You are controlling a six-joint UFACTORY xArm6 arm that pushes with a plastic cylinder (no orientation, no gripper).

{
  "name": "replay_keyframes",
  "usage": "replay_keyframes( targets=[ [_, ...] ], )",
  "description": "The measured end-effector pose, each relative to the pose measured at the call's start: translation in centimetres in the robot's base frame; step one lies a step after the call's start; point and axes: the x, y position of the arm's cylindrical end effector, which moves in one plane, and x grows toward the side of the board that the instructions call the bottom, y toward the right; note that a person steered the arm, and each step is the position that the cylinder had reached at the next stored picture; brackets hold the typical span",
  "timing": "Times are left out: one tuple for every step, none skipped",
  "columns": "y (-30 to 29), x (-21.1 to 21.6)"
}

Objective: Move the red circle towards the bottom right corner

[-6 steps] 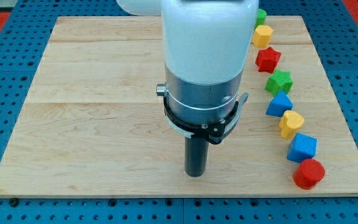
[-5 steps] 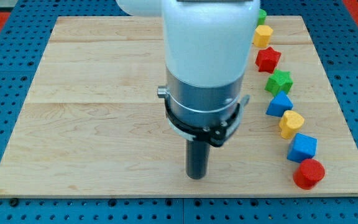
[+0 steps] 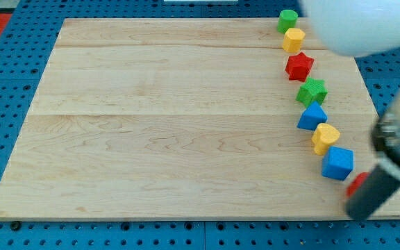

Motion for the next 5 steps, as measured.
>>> replay_keyframes(
  targets=[
    [1.7,0.1],
    [3.3,0.1],
    [3.3,0.0],
    [10.5,-0.2],
    [11.8,-1.3]
  ],
)
